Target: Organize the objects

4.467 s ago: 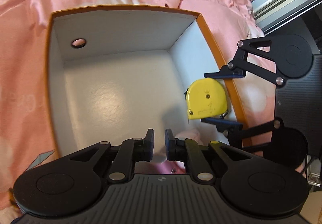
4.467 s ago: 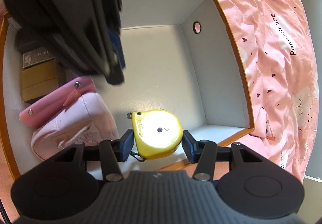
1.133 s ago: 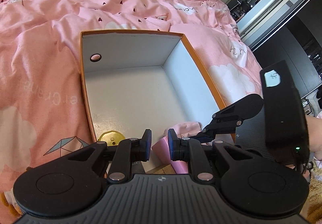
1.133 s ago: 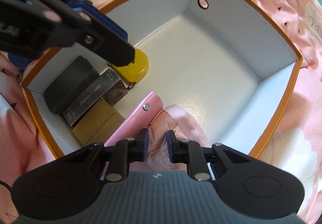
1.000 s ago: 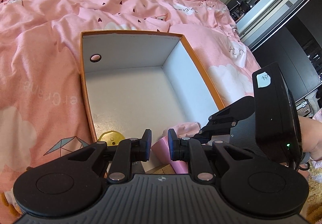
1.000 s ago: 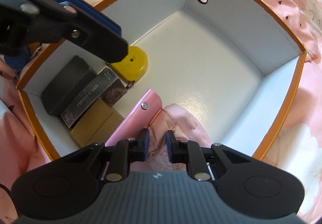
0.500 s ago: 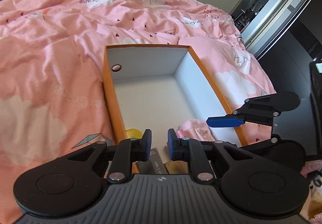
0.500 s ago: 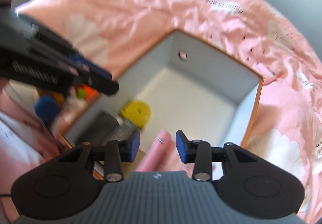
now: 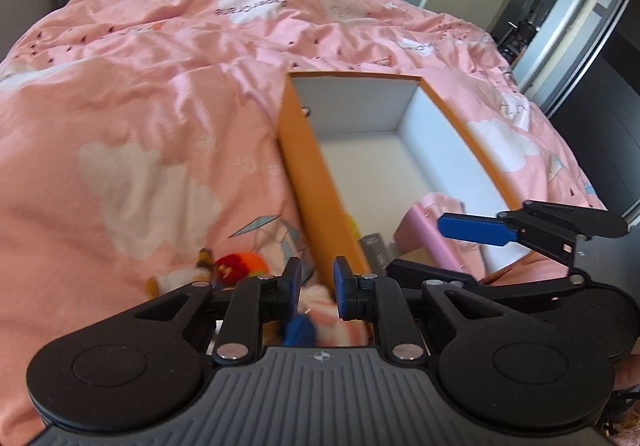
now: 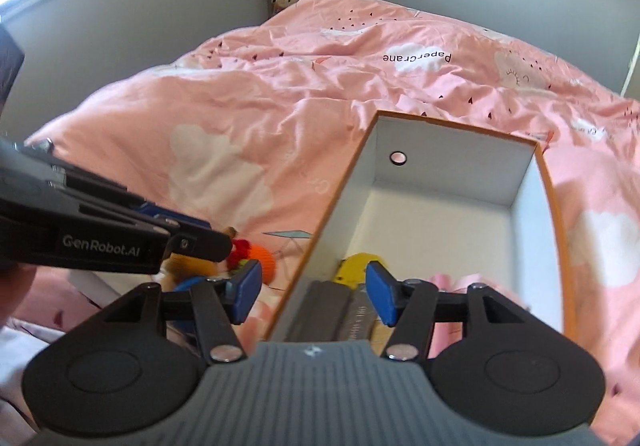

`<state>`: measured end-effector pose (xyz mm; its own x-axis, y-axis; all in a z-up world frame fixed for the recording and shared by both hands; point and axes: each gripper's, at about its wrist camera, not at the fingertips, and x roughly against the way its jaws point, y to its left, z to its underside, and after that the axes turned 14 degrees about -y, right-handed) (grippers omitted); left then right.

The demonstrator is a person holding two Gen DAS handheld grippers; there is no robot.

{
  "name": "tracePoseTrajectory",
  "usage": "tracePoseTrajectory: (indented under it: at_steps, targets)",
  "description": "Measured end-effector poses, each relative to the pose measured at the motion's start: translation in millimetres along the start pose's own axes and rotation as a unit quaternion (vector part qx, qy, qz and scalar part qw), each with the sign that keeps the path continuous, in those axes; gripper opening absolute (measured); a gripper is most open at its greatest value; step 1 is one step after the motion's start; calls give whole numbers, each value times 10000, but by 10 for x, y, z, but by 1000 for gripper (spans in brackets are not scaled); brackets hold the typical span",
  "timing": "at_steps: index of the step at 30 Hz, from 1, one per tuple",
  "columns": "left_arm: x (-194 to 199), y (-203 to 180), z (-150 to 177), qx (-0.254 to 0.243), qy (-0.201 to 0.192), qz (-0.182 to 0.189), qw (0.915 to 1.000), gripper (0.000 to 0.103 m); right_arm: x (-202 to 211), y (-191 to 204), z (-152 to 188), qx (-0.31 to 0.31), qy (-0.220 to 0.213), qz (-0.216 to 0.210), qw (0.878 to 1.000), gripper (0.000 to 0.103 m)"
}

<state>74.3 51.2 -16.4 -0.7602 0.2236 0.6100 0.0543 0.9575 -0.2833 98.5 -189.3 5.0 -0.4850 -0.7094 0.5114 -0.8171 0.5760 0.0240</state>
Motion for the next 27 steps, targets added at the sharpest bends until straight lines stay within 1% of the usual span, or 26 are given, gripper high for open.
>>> tracePoseTrajectory:
  at_steps: [3, 5, 6, 7, 11, 13, 14, 16, 19, 21, 23, 24, 27]
  targets:
    - [96, 146, 77, 159, 60, -120, 9998, 18, 48, 83, 69, -333, -202, 55, 9992, 60]
    - [144, 234, 125, 223, 157, -163, 9995, 19, 55, 144, 128, -484, -239, 113, 9985, 64]
    - [162, 260, 146, 210, 201, -184, 9994, 19, 55, 182, 154, -474, -214, 129, 9986, 66]
    - [176, 279, 166, 174, 259, -200, 9993, 19, 44, 221, 180, -434, -156, 123, 9989, 67]
    - [218, 326, 265, 104, 443, -156, 9988, 19, 12, 362, 289, -156, -81, 171, 9997, 66]
    - [219, 355, 285, 205, 443, -160, 9987, 25, 6, 392, 322, -105, -82, 95, 9999, 64]
    - [217, 372, 286, 274, 438, -162, 9985, 28, 4, 399, 325, -93, -75, 68, 9999, 63]
    - [218, 401, 279, 412, 415, -199, 9981, 28, -34, 413, 318, -36, -15, 22, 10000, 50]
    - [214, 468, 265, 808, 352, -298, 9957, 31, -118, 474, 291, 269, 31, 7, 9996, 40]
    - [193, 521, 253, 1125, 329, -358, 9925, 36, -187, 537, 267, 608, 0, 68, 9981, 37]
    - [152, 568, 231, 1402, 299, -451, 9886, 43, -289, 606, 259, 982, -41, 128, 9951, 36]
    - [130, 580, 220, 1485, 301, -489, 9872, 48, -331, 635, 259, 1129, -44, 151, 9935, 36]
    - [53, 605, 200, 1695, 333, -608, 9831, 58, -456, 708, 275, 1500, -59, 226, 9884, 36]
